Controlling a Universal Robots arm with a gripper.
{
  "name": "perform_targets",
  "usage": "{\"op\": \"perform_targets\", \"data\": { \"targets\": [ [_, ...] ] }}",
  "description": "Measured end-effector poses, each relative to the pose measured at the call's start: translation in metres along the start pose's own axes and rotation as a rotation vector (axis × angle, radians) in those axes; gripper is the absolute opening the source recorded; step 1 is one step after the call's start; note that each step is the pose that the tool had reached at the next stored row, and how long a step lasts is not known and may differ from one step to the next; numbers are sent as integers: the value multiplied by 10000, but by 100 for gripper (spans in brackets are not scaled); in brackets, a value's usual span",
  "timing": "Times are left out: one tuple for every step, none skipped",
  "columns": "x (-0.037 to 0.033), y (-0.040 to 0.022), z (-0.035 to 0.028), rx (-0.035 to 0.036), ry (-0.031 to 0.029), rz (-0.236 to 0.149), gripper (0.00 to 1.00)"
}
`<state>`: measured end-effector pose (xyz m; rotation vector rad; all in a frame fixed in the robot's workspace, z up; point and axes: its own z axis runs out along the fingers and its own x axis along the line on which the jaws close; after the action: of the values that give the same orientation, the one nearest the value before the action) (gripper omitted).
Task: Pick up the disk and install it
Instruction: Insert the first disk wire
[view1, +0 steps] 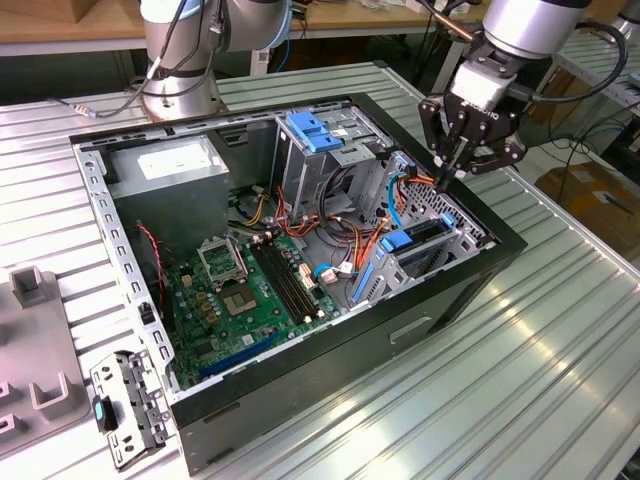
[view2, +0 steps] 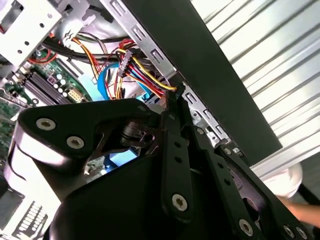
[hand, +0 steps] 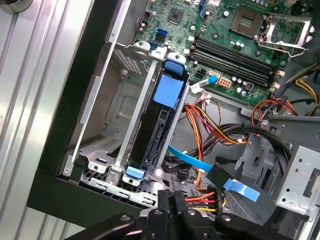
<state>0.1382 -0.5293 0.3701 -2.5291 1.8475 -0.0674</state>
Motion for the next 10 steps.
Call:
{"op": "perform_targets", "data": {
  "targets": [
    [0,0,2,-4,4,119,16],
    [0,0,3,-7,7,225,16],
    [0,1,4,-9,9,299,16],
    [-3,7,6,-9,8,337,16],
    [-5,18,6,-11,10,368,16],
    [-6,18,4,-11,12,371,16],
    [-6,19,4,-11,12,373,16],
    [-6,19,4,-11,12,373,16],
    [-6,19,4,-11,12,374,16],
    [-6,19,5,-11,12,374,16]
  ]
}}
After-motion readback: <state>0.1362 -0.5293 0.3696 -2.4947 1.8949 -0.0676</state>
